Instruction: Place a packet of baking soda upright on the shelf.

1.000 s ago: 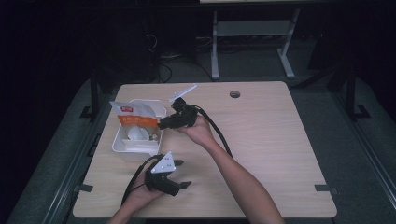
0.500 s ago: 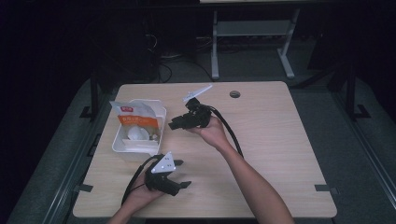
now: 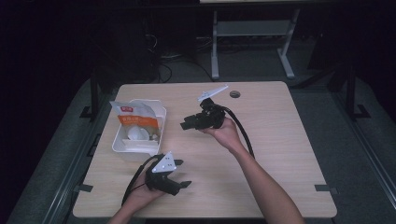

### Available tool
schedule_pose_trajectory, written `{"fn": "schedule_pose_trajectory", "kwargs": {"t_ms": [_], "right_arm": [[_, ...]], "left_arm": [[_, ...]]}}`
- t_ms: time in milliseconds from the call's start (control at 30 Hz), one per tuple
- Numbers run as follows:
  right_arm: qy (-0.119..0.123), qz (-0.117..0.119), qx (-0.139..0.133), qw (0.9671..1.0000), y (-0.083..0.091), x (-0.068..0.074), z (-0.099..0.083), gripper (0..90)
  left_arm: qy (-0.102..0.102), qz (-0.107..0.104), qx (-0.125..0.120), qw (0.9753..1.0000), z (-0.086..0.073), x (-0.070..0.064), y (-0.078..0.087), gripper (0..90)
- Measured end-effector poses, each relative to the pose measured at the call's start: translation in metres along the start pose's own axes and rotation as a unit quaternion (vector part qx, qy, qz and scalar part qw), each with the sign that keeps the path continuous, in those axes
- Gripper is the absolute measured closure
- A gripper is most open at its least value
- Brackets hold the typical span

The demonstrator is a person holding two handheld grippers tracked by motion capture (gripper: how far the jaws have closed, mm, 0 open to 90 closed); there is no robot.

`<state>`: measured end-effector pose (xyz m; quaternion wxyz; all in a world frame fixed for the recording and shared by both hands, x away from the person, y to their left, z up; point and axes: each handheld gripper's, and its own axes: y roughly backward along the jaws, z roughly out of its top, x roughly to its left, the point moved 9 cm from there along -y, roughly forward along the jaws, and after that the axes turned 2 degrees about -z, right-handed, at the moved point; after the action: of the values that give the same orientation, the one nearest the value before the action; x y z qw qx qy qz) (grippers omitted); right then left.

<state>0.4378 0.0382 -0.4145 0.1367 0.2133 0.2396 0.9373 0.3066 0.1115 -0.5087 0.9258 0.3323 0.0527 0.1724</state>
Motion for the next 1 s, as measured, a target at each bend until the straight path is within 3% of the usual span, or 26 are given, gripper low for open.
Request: {"fn": "schedule_pose_trajectory", "kwargs": {"t_ms": [1000], "right_arm": [[-0.027,-0.021,-0.022,0.9992,0.051,-0.013,-0.026,48.0]], "left_arm": [[0.006,0.002,0.004,1.0000,0.000,0.001,-0.001,19.6]]}}
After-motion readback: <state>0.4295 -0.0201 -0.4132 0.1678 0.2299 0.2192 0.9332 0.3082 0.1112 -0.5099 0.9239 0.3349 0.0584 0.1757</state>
